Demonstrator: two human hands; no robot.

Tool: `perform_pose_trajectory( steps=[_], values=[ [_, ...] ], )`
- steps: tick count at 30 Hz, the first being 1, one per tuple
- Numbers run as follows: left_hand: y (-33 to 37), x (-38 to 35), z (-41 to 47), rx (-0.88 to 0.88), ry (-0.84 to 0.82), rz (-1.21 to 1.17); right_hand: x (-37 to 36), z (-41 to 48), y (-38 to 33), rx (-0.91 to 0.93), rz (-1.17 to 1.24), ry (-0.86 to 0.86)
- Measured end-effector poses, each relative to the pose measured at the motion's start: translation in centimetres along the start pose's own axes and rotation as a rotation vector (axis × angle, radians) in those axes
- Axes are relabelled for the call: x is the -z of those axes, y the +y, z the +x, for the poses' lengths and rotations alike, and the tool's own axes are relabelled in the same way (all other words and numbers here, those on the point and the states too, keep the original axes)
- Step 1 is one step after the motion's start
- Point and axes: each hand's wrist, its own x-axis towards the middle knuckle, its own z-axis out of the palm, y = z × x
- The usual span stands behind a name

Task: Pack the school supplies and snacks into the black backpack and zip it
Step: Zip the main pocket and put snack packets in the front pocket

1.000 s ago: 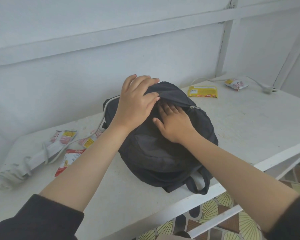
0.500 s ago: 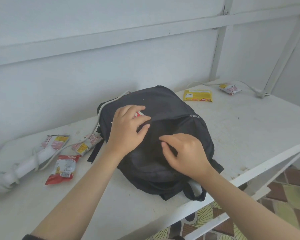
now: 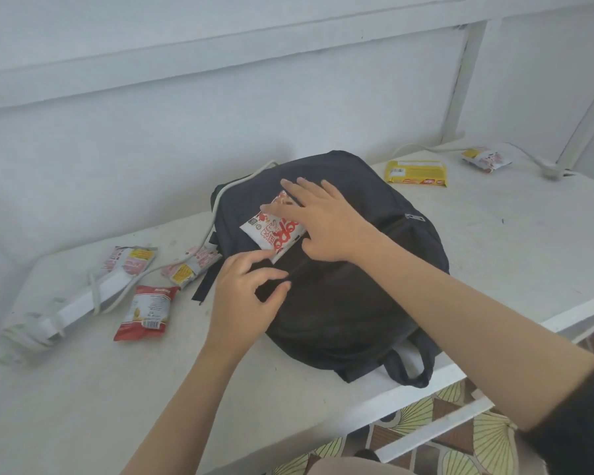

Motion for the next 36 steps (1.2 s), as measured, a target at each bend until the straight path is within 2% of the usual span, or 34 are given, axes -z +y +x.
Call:
perform_pose_trajectory(
  steps=[2, 3, 7, 12, 15, 19, 24, 27, 32, 34, 36],
  values=[
    [-0.1, -0.1, 0.1, -0.001, 0.0, -0.014, -0.4, 1.0, 0.6, 0.031, 0.027, -0.041],
    [0.0, 0.0, 0.2, -0.008, 0.01, -0.023, -0.5, 1.2, 0.8, 0.037, 0.072, -0.001],
    [0.4, 0.0, 0.8, -0.029, 0.067, -0.036, -0.4, 0.2, 1.9, 0.007, 0.262, 0.301],
    [0.9, -0.6, 2.3, -0.07, 0.033, 0.008, 0.5, -3.4, 2.2, -0.246, 0.605, 0.599],
    [1.2, -1.0, 3.8, -0.106, -0.041, 0.057, 1.0, -6.3, 1.7, -0.326, 0.618, 0.707],
    [1.8, -1.3, 5.9, -0.143, 0.016, 0.075, -0.1, -10.0, 0.6, -0.309, 0.555, 0.701],
    [2.1, -0.1, 8.2, -0.071, 0.18, -0.101, -2.7, -12.2, -0.3, -0.171, 0.382, 0.626],
    [3.0, 1.0, 9.3, -0.141, 0.267, -0.135, -3.3, -11.4, -0.4, -0.178, 0.239, 0.596],
    [4.3, 2.1, 10.3, -0.304, 0.352, -0.049, -3.2, -8.1, -0.6, -0.134, 0.143, 0.582],
    [4.3, 2.3, 10.3, -0.345, 0.362, -0.032, -3.1, -6.7, -0.4, -0.104, 0.146, 0.523],
    [4.3, 2.5, 10.1, -0.357, 0.354, -0.027, -3.0, -5.5, -0.2, -0.058, 0.148, 0.383]
  ],
)
